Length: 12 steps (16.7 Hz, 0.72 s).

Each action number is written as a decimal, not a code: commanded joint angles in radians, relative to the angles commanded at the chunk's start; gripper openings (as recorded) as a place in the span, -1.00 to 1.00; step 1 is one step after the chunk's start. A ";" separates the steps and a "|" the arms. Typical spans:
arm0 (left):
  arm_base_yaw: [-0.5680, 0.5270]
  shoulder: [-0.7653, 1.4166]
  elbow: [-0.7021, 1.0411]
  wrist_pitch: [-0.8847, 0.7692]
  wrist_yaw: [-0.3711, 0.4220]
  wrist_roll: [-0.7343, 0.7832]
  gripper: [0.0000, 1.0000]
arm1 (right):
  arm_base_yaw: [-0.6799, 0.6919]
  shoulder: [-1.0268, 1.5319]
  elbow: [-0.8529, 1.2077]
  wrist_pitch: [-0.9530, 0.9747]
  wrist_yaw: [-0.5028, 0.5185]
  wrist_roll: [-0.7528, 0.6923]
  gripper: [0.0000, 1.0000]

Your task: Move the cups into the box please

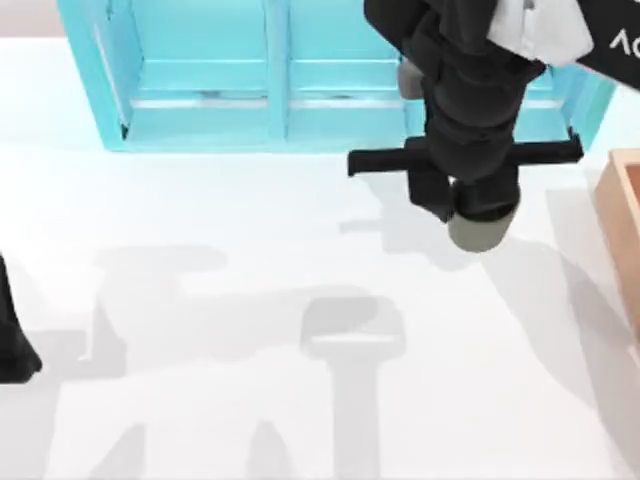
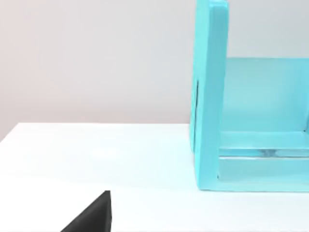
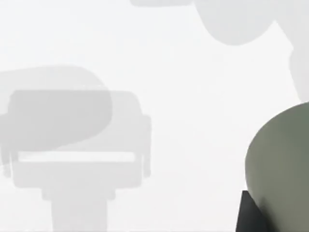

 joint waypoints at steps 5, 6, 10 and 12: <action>0.000 0.000 0.000 0.000 0.000 0.000 1.00 | -0.348 -0.118 -0.094 -0.050 -0.061 -0.353 -1.00; 0.000 0.000 0.000 0.000 0.000 0.000 1.00 | -0.433 -0.144 -0.117 -0.060 -0.072 -0.431 -1.00; 0.000 0.000 0.000 0.000 0.000 0.000 1.00 | -0.716 -0.239 -0.195 -0.093 -0.121 -0.700 -1.00; 0.000 0.000 0.000 0.000 0.000 0.000 1.00 | -0.797 -0.276 -0.228 -0.100 -0.143 -0.779 -1.00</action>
